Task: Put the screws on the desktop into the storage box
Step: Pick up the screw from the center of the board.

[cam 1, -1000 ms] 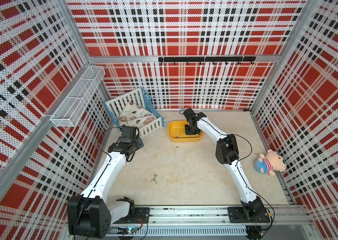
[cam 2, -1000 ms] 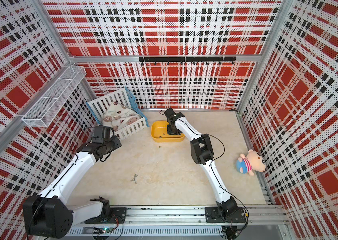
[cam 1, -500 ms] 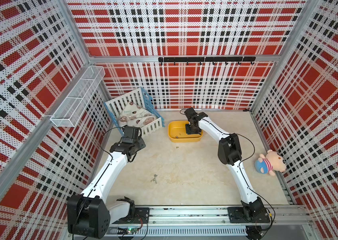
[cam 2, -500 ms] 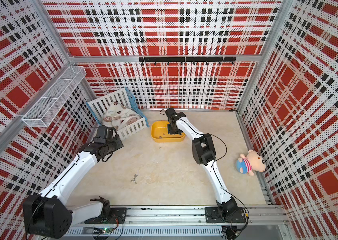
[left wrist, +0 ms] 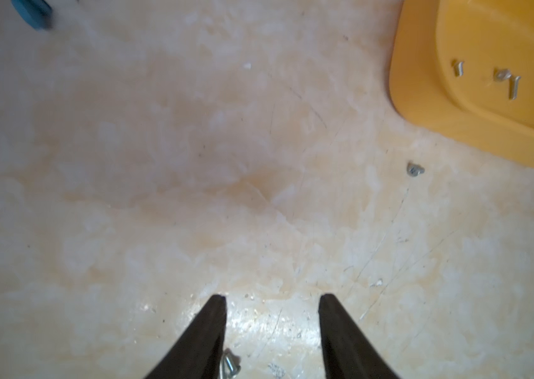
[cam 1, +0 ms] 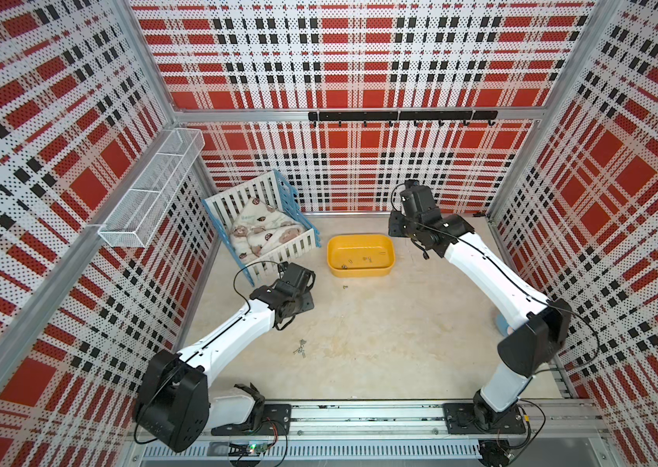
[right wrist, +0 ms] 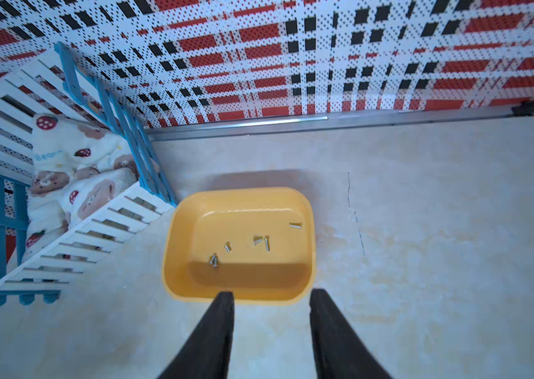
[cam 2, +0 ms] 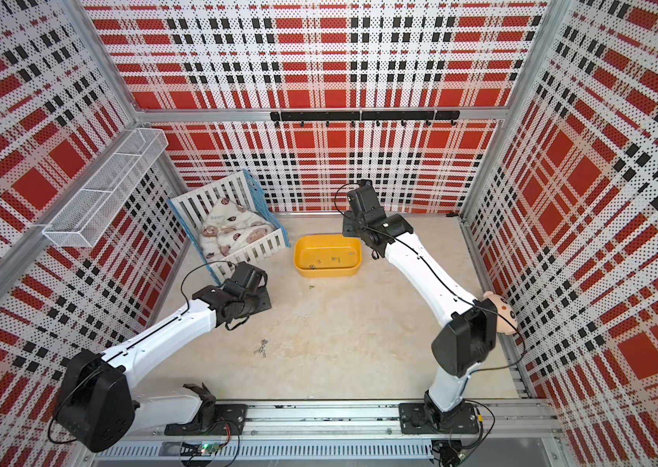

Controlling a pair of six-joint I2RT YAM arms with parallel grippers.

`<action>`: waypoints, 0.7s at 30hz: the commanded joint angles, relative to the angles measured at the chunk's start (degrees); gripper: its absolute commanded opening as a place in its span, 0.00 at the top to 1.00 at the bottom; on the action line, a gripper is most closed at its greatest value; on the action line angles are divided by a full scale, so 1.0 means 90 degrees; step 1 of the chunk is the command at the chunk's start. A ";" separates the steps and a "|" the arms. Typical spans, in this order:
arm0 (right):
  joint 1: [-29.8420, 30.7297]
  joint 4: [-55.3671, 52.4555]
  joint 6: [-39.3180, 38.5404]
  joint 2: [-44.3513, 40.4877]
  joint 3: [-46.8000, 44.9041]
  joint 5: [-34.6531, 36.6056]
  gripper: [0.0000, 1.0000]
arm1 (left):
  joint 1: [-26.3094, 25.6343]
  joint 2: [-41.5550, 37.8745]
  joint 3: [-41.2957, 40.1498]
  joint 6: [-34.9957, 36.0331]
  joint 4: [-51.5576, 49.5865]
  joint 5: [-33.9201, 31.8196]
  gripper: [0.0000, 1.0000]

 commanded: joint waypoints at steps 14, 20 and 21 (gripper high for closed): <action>0.0171 -0.0035 0.0776 -0.2164 -0.2434 0.0237 0.55 | -0.1037 0.0231 -0.0769 -0.1431 0.0408 0.0110 0.47; 0.0230 -0.0035 0.0794 -0.2294 -0.2602 0.0206 0.55 | -0.1134 0.0001 -0.1084 -0.1746 0.0394 0.0132 0.47; 0.0239 -0.0035 0.0787 -0.2307 -0.2626 0.0201 0.55 | -0.1146 -0.0046 -0.1118 -0.1790 0.0370 0.0123 0.47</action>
